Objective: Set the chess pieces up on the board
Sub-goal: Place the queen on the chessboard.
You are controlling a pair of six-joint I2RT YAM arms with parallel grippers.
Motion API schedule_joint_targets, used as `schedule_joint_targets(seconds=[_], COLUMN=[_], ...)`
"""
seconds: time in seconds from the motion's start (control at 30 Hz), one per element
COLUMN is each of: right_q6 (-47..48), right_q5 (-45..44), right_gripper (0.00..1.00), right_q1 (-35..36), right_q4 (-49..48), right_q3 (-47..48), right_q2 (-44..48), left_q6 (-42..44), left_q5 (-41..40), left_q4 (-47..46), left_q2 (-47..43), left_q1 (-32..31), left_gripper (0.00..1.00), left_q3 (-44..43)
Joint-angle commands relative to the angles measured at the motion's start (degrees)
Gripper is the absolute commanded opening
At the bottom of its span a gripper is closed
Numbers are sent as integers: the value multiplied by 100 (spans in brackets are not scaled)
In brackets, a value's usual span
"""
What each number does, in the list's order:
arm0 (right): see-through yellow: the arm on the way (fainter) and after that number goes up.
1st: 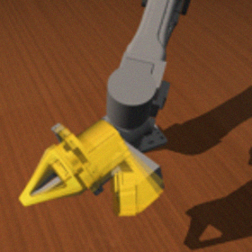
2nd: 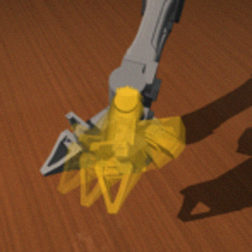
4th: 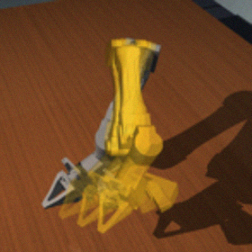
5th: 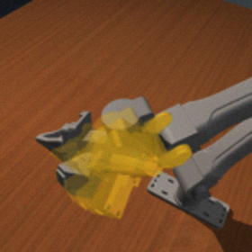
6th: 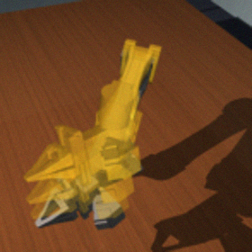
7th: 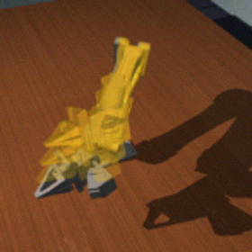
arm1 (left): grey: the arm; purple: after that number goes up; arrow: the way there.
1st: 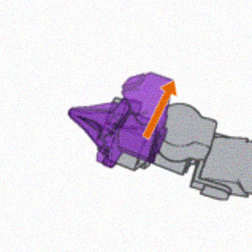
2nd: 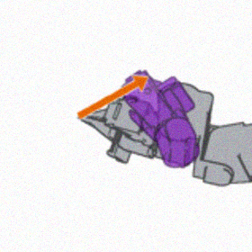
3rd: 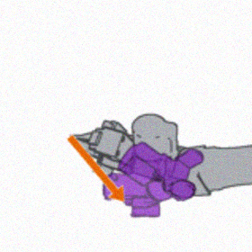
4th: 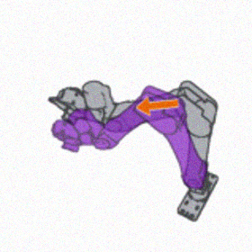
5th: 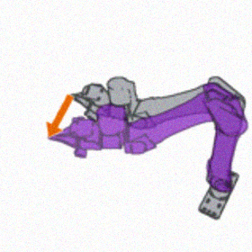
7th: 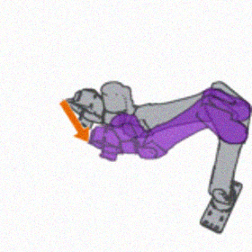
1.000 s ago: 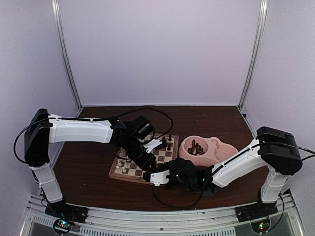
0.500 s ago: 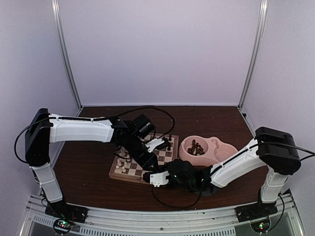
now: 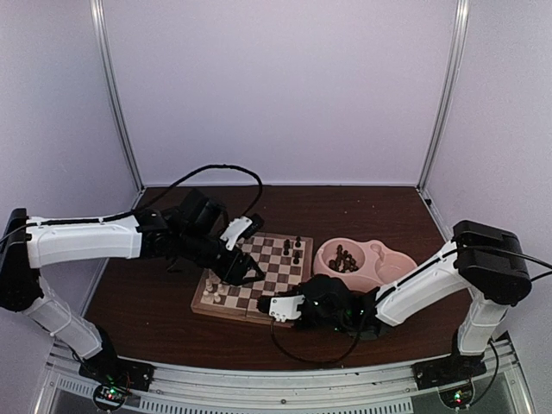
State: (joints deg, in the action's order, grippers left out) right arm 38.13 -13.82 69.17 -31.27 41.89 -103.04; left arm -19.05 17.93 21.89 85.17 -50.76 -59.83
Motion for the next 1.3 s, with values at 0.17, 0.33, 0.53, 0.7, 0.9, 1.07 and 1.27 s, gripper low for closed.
schedule_joint_targets(seconds=[0.17,0.33,0.53,0.7,0.9,1.07,1.27], right_q6=[-2364,-3216,-3607,-3467,-3381,-3323,-3121], right_q5=[2081,2771,3009,2949,2910,2909,2670], right_gripper=[11,11,15,21,20,17,33], right_q1=[-597,-818,-966,-968,-966,-966,-970], right_q4=[-914,-1734,-2416,-2362,-2225,-2093,-1551], right_q3=[-274,-339,-304,-212,-161,-146,-77], right_q2=[413,41,-487,-675,-717,-654,-368], left_q6=[-356,-343,-323,-336,-336,-237,-44], left_q5=[-889,-982,-877,-752,-665,-585,-965], left_q4=[-1585,-2105,-2150,-2358,-2311,-1908,-1617], left_q2=[-1236,-1718,-1688,-1489,-1283,-1011,-1079], left_q1=[216,216,216,217,216,216,216], left_gripper=[60,63,63,63,63,62,62], left_q3=[1072,1504,1564,1550,1457,1287,1332])
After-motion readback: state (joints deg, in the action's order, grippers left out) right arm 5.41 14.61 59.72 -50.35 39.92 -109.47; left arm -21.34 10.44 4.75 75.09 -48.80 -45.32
